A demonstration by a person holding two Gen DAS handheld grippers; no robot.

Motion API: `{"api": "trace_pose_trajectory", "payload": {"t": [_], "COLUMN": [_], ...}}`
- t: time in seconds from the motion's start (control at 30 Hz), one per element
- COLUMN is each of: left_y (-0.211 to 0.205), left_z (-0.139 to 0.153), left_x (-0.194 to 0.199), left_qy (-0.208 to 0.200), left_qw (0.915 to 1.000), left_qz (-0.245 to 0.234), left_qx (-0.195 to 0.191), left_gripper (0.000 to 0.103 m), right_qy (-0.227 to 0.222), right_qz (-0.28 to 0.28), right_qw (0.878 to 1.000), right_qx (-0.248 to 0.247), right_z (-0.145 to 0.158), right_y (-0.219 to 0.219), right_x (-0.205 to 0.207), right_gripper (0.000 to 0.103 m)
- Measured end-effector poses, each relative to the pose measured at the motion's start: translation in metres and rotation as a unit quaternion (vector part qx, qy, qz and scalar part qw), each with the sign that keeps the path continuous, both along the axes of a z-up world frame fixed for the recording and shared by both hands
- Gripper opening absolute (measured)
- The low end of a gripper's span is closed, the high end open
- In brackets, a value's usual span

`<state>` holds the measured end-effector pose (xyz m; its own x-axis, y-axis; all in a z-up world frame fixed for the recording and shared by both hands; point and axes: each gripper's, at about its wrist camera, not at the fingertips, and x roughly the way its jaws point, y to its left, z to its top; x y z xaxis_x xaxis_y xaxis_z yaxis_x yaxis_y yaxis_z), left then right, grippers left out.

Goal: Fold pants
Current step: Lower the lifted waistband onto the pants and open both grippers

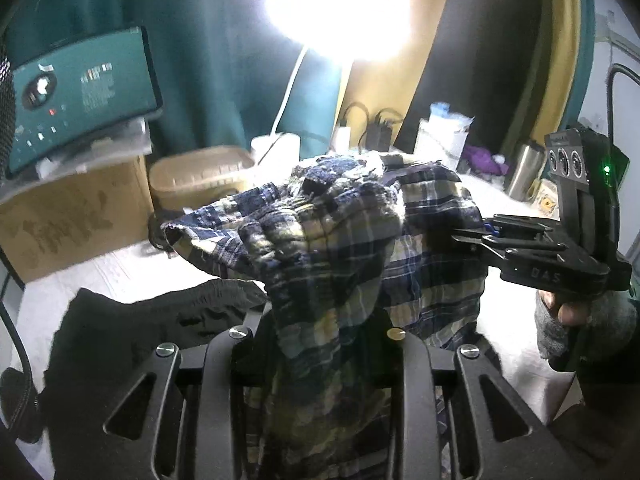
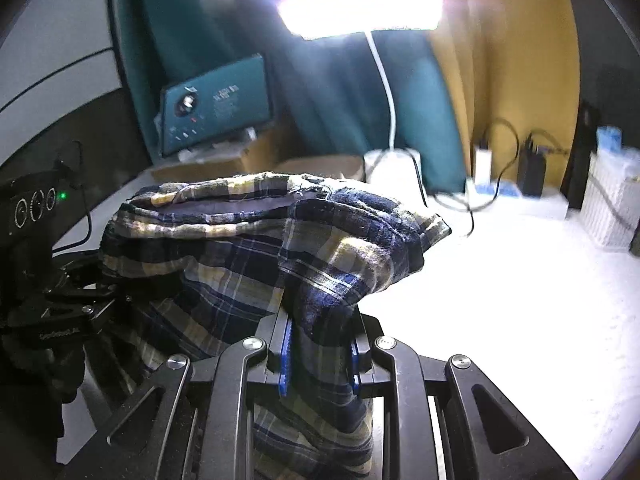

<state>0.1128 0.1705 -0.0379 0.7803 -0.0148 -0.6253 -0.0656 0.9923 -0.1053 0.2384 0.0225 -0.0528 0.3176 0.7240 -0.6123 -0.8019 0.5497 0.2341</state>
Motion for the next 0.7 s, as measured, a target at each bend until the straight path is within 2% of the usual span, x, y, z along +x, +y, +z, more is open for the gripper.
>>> {"api": "trace_pose_trajectory", "payload": {"t": [0.23, 0.47, 0.57, 0.7], "left_y": [0.019, 0.031, 0.038, 0.038], "left_z": [-0.036, -0.057, -0.06, -0.058], "left_x": [0.033, 0.044, 0.043, 0.039], "left_qy": [0.05, 0.085, 0.09, 0.09], "left_qw": [0.9984, 0.9954, 0.9941, 0.9936], "left_qz": [0.021, 0.038, 0.046, 0.052], "left_qx": [-0.019, -0.025, -0.039, -0.044], "left_gripper": [0.029, 0.031, 0.034, 0.034], "right_qy": [0.038, 0.059, 0.071, 0.07], "right_qz": [-0.004, -0.006, -0.012, -0.032], "right_qw": [0.999, 0.995, 0.994, 0.993], "right_qx": [-0.03, -0.075, -0.085, -0.089], "right_z": [-0.039, -0.07, -0.078, -0.078], "right_y": [0.018, 0.038, 0.039, 0.032], "right_x": [0.035, 0.057, 0.065, 0.07], "right_gripper": [0.022, 0.022, 0.031, 0.05]}}
